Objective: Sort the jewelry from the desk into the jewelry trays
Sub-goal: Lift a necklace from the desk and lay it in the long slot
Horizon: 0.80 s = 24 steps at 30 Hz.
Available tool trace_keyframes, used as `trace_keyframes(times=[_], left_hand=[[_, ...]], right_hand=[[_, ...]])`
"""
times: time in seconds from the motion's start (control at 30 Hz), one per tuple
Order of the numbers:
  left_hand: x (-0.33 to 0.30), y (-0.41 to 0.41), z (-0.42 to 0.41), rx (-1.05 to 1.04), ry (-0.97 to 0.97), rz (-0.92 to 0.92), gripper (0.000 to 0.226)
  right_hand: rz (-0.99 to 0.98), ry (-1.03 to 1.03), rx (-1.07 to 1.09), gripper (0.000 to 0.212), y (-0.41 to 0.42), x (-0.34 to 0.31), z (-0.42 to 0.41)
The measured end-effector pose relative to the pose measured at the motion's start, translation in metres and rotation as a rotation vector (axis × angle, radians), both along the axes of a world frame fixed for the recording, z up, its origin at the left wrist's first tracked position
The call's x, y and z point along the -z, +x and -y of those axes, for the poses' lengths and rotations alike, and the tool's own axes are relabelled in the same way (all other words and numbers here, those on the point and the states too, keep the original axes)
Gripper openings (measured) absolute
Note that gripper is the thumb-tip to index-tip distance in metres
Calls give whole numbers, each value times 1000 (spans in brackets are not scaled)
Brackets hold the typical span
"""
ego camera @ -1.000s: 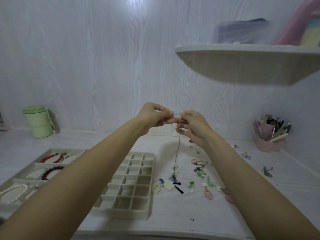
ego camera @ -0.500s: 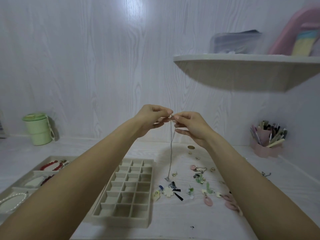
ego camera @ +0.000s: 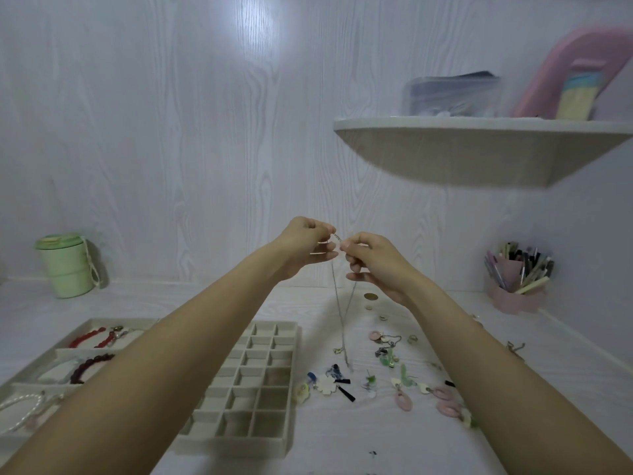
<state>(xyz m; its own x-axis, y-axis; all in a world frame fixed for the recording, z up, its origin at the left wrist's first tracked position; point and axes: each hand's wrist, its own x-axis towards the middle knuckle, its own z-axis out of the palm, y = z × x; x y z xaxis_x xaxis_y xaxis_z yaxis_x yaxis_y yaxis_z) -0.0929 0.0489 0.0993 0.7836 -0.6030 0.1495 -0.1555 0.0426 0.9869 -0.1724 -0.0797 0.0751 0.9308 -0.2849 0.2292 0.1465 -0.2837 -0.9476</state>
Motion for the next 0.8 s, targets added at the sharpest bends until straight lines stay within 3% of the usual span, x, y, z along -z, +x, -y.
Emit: trace_keyframes(times=[0.1,0.37,0.6,0.8], left_hand=[[4,-1,4,-58,-7,-15,16],[21,-3,12,-69,68,23,14],[23,2,12,-141,82,47,15],[20,4,7,-234,27,49,11]], right_hand=[[-39,-57,53,6,-5,14,9],[-245,-187,177,18,-11,64,37],[-390,-53,213,32,-13,81,44],[-424,175,168,28,-15,81,42]])
